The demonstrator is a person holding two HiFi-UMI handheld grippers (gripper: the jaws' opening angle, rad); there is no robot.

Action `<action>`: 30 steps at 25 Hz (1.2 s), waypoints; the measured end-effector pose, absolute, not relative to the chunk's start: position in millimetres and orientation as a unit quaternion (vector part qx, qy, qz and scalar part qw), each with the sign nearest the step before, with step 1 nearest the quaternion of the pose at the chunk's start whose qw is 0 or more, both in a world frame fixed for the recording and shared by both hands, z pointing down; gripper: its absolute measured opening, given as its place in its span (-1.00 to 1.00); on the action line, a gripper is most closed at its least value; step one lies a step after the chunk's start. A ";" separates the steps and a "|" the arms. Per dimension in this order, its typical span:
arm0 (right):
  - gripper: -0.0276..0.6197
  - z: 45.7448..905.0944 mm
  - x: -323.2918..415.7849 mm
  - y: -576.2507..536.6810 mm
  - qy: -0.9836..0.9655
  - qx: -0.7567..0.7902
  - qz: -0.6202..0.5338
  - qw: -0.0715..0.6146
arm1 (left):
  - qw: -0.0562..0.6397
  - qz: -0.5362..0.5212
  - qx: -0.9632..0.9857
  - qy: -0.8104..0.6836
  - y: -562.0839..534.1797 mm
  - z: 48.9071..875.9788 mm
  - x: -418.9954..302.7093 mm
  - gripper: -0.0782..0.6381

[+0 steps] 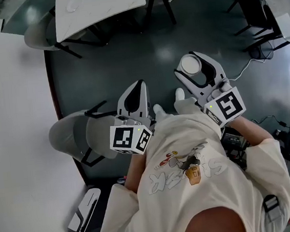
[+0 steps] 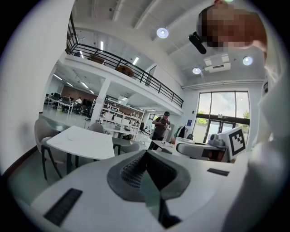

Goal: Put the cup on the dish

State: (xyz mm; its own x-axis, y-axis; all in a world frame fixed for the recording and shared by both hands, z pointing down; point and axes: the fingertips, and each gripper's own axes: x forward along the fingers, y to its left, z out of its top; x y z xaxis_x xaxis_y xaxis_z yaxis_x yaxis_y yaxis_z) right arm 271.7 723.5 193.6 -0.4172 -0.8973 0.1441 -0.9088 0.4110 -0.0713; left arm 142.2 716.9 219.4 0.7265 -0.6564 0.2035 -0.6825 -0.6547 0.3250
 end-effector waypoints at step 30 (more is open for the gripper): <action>-0.08 214.0 253.3 571.9 -0.872 0.479 0.080 0.065 | 0.232 0.022 0.866 -0.443 578.8 246.3 109.4 -0.78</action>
State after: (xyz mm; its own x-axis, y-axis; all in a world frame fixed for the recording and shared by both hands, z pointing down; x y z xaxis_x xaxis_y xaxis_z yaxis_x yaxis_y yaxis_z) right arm 253.3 571.9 214.0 -0.5322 -0.8248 0.1908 -0.8458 0.5279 -0.0772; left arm 109.4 578.8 246.3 0.6056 -0.7574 0.2441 -0.7781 -0.4994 0.3810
